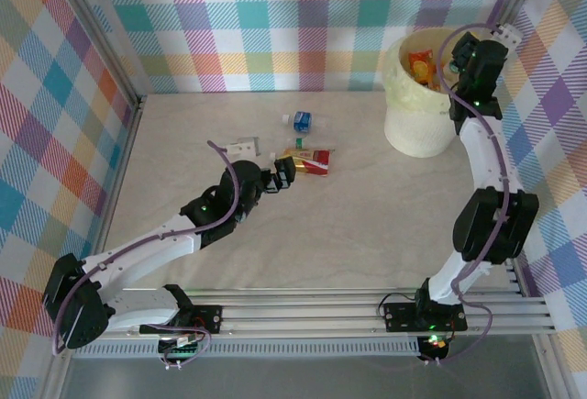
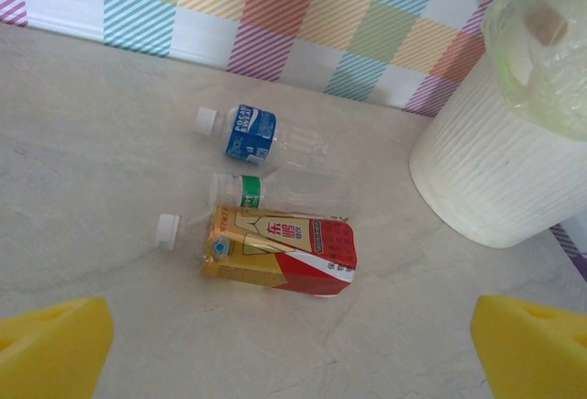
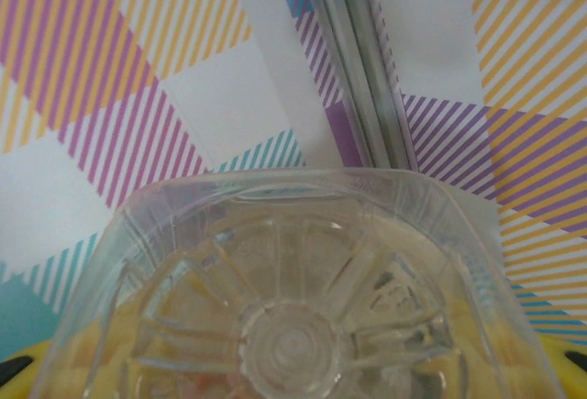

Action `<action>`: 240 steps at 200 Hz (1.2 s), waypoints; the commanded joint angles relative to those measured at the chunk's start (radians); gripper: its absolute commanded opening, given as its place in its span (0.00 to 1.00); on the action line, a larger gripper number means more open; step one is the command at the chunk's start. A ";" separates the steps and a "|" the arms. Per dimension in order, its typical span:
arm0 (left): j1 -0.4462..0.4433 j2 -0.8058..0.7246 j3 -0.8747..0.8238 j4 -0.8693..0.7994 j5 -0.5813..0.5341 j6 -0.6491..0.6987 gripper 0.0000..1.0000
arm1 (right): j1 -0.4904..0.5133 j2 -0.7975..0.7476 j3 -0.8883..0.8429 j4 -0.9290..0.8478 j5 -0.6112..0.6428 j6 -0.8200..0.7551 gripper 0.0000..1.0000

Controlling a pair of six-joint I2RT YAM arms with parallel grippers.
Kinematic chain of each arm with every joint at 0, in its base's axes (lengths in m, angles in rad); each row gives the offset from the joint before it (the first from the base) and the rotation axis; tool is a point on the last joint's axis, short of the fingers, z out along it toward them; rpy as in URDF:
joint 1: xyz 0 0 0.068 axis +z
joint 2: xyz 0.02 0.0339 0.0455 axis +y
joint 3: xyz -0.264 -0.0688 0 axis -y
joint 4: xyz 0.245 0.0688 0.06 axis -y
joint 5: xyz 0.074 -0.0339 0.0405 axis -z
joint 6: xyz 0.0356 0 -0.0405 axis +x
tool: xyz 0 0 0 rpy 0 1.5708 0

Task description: Put the plastic bottles in the bin

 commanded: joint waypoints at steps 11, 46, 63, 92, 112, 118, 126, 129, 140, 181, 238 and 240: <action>0.016 -0.014 -0.019 0.002 -0.019 -0.033 1.00 | 0.036 0.059 0.097 0.142 0.076 -0.028 0.36; 0.018 -0.008 -0.022 0.011 -0.016 -0.040 1.00 | 0.048 0.093 0.078 0.143 0.114 0.043 0.38; 0.020 -0.007 -0.021 0.006 -0.015 -0.036 1.00 | 0.042 0.127 0.064 0.185 0.193 0.058 0.40; 0.026 -0.012 -0.019 -0.015 -0.020 -0.032 1.00 | 0.028 0.194 0.126 0.135 0.185 0.095 0.41; 0.028 -0.018 -0.027 -0.018 -0.028 -0.034 1.00 | 0.015 0.236 0.193 0.055 0.098 0.151 0.43; 0.030 -0.018 -0.029 -0.017 -0.029 -0.035 1.00 | 0.012 0.250 0.216 0.023 0.055 0.174 0.43; 0.032 -0.017 -0.032 -0.016 -0.030 -0.036 1.00 | 0.006 0.267 0.247 -0.015 -0.016 0.198 0.44; 0.033 -0.018 -0.033 -0.015 -0.031 -0.039 1.00 | 0.003 0.274 0.255 -0.027 -0.042 0.207 0.44; 0.035 -0.013 -0.034 -0.016 -0.028 -0.041 1.00 | 0.000 0.295 0.294 -0.070 -0.122 0.237 0.45; 0.040 -0.006 -0.036 -0.016 -0.012 -0.049 1.00 | -0.001 0.343 0.404 -0.198 -0.251 0.261 0.60; 0.047 -0.005 -0.046 -0.020 -0.007 -0.061 1.00 | -0.001 0.331 0.525 -0.427 -0.189 0.165 0.83; 0.047 -0.004 -0.045 -0.020 -0.007 -0.061 1.00 | -0.002 0.329 0.530 -0.433 -0.185 0.161 0.84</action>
